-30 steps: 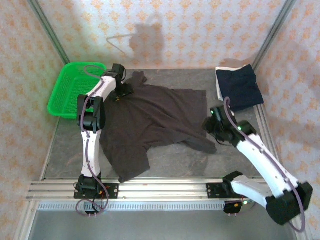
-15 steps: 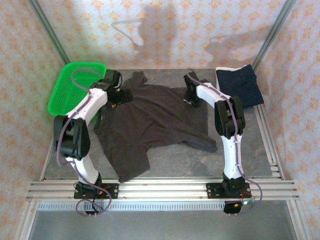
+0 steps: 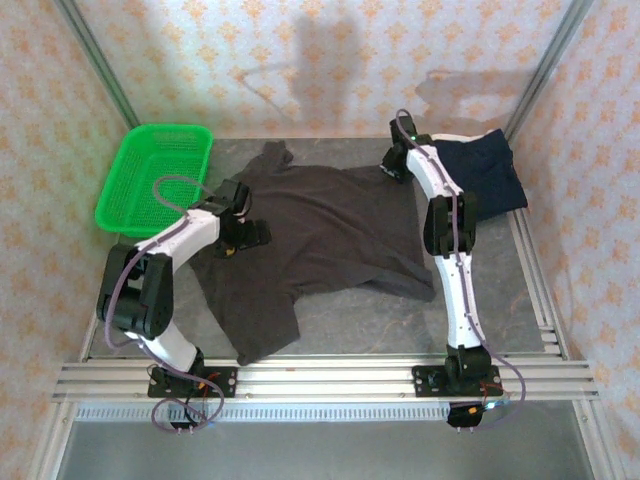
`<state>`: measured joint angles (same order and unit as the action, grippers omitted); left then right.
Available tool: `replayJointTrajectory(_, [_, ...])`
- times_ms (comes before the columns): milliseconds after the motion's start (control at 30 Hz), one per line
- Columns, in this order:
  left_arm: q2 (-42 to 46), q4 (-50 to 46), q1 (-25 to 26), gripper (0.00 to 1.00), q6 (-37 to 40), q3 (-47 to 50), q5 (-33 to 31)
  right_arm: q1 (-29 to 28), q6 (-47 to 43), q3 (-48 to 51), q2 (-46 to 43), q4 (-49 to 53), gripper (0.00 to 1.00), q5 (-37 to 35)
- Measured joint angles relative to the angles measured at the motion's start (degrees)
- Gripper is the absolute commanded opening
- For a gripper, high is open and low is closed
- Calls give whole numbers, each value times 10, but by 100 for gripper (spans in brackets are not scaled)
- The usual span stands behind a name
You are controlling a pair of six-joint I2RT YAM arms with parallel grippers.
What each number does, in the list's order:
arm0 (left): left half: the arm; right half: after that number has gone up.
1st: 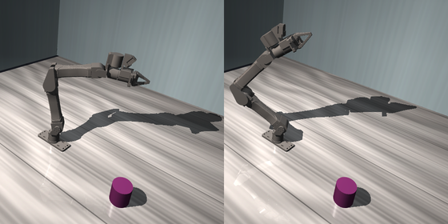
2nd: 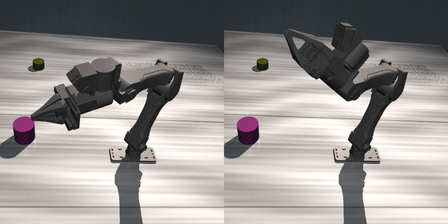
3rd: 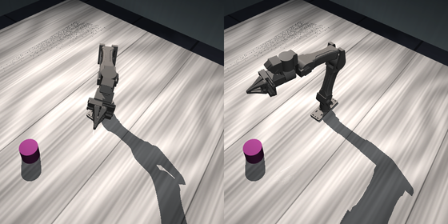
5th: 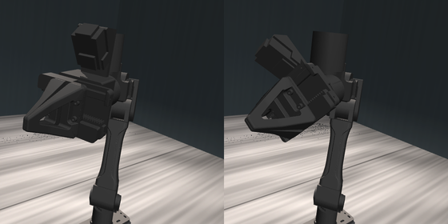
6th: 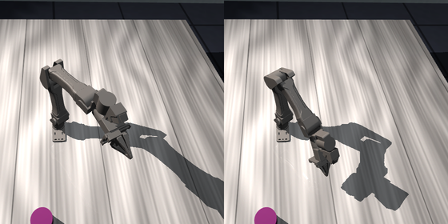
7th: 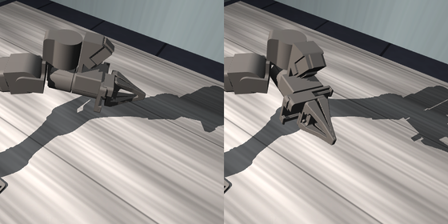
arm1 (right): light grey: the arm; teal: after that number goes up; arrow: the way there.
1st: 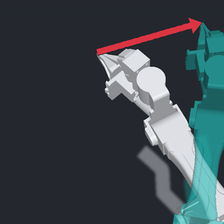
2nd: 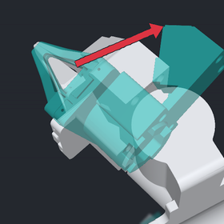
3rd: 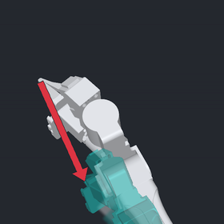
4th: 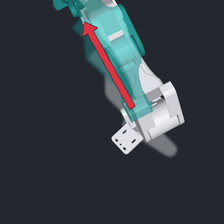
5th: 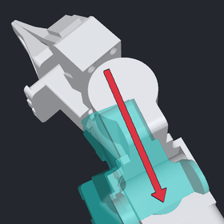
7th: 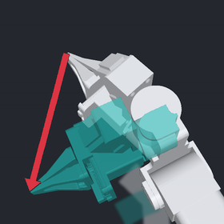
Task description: Fold and stack the t-shirts
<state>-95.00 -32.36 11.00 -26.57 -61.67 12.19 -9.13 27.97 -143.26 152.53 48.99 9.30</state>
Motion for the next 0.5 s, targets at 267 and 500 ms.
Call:
replayJointTrajectory(267, [-149,2,0,92,12,-141,-7,6,-52,28,-50,35,45,-2])
replayJointTrajectory(500, [-285,-47,-1,92,29,-315,-20,-59,-60,462,-374,-57,49,-13])
